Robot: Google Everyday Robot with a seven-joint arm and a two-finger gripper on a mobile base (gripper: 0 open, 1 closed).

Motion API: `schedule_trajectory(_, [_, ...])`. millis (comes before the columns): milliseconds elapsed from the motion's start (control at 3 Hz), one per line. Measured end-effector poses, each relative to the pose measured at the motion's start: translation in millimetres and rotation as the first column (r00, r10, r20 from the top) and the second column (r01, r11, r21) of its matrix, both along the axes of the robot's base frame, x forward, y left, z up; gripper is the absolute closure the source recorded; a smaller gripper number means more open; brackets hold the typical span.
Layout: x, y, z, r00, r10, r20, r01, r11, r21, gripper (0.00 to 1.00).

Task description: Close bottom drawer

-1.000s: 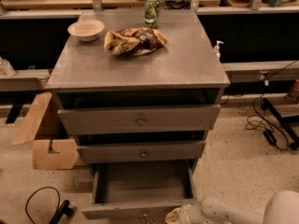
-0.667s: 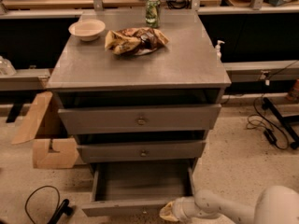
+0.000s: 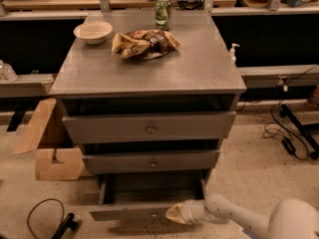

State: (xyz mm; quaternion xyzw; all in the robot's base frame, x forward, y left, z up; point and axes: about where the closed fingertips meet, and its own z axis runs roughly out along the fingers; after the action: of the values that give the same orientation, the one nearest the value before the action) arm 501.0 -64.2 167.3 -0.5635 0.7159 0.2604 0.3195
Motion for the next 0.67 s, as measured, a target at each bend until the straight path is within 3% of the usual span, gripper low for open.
schedule_trajectory(333, [0.2,0.4,1.0,1.0,-0.003,0.005,0.003,1.0,0.005,1.0])
schedule_trajectory(667, [23.6,3.4,7.2,0.999,-0.024,0.038,0.023,0.999,0.037,1.0])
